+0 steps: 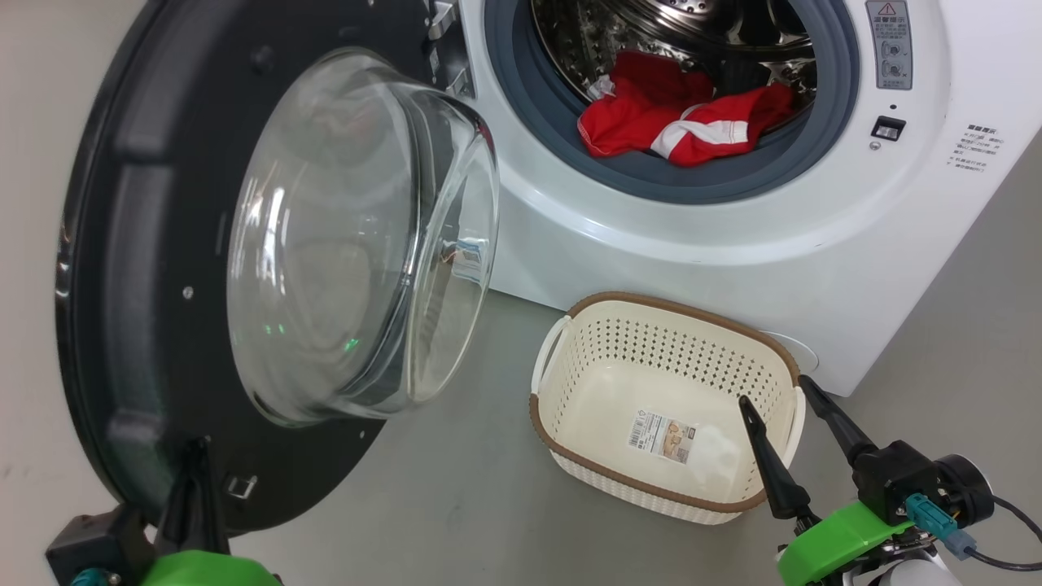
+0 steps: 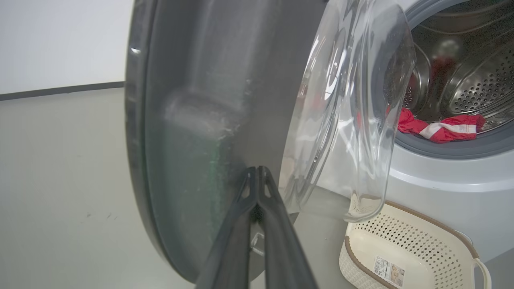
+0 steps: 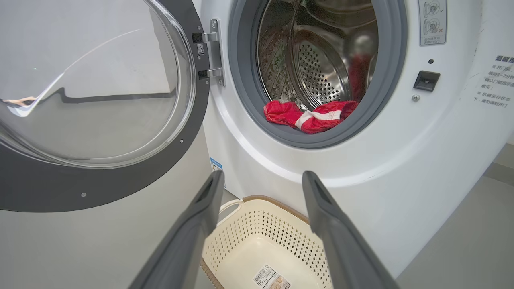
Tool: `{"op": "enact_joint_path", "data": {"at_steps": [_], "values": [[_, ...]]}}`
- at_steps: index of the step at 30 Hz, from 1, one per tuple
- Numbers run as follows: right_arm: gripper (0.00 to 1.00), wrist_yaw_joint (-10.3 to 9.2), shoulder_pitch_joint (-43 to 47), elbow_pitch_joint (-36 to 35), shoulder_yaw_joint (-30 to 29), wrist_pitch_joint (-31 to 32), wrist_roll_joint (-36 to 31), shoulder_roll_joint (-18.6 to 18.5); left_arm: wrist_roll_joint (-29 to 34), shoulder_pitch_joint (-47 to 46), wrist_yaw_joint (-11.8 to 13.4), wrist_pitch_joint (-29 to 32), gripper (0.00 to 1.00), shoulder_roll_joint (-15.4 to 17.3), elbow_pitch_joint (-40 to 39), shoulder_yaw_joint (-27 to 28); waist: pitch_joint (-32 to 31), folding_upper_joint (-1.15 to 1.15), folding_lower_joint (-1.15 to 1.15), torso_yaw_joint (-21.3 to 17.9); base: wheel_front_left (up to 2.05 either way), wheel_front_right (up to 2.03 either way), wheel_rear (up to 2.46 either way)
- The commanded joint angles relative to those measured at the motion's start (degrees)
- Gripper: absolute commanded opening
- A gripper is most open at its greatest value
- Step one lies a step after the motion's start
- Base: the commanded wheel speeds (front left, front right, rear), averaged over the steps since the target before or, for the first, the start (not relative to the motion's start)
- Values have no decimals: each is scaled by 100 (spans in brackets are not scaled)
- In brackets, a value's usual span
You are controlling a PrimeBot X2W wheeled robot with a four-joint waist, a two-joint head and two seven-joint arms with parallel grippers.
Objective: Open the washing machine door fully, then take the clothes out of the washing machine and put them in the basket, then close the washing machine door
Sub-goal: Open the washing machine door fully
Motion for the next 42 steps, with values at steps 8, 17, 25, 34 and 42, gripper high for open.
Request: {"op": "enact_joint_path", "data": {"at_steps": [8,17,25,34,42], "values": [[100,36,-216,-101,175,-52,-55,-90,-148,-406,130,-262,0,36,256,515,29,0,0,-43,0,0,0],[100,36,-221,-85,233,-52,-73,-217,-497,-846,-41,-871,0,-46,1165,826,181,0,0,-45,0,0,0],[100,36,-260,-65,348,-52,-89,-352,-634,-1270,-136,-1380,0,-23,1874,1035,290,0,0,-26,0,0,0],[100,36,-272,-49,446,-52,-83,-434,-765,-1725,-251,-1700,0,92,2521,1213,389,0,0,6,0,0,0],[100,36,-261,-26,495,-52,-63,-536,-876,-2027,-334,-1793,0,125,2861,1276,500,0,0,22,0,0,0]]}}
